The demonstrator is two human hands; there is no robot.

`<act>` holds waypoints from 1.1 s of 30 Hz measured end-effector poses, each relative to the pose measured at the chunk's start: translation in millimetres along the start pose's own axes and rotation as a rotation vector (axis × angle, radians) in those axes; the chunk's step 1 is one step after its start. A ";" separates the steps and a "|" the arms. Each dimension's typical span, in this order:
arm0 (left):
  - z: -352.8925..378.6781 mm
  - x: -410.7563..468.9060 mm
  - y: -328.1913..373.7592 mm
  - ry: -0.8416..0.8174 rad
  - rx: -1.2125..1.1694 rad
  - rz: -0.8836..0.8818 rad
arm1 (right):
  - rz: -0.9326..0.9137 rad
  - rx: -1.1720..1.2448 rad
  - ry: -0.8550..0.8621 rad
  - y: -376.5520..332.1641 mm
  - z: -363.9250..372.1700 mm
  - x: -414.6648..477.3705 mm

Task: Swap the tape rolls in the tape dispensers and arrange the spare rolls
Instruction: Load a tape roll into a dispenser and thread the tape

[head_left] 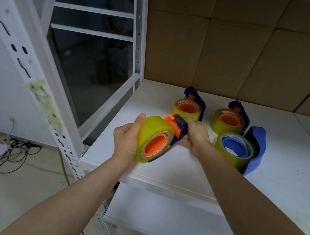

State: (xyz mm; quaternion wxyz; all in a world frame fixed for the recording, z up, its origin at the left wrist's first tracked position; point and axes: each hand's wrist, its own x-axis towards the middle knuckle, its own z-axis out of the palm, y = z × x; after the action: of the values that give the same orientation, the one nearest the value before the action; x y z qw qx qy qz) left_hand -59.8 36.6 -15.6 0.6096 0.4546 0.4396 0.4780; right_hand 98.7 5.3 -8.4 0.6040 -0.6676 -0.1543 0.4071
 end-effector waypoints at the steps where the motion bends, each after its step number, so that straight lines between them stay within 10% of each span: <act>1: 0.1 -0.6 0.7 0.002 -0.001 -0.005 | 0.012 0.007 -0.011 -1.8 0.3 -1.7; 7: -1.5 18.0 3.9 0.069 -0.218 -0.208 | -0.030 0.022 -0.443 7.3 -4.8 -23.2; 10: -0.2 25.9 0.0 0.000 -0.267 -0.281 | -0.201 -0.261 -0.324 15.7 11.4 -29.3; 13: -1.6 32.6 -0.6 0.044 0.055 -0.239 | -0.327 -0.595 -0.076 7.4 18.5 -19.8; 19: -10.6 40.1 14.2 0.002 0.439 0.047 | -0.363 -1.309 -0.095 -15.0 35.0 -13.1; 26: -5.9 38.7 13.5 -0.295 0.934 -0.048 | -0.415 -1.131 0.009 -43.0 21.1 14.9; 33: 4.7 26.9 9.5 -0.460 1.395 0.138 | -0.243 -1.582 0.006 -49.6 -18.2 72.5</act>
State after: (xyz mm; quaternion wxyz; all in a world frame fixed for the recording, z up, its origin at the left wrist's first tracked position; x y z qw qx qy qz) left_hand -52.7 63.7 -8.1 0.2241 0.8520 0.4728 0.0170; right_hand 171.1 54.5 10.8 -0.0080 -0.8777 -0.4672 0.1064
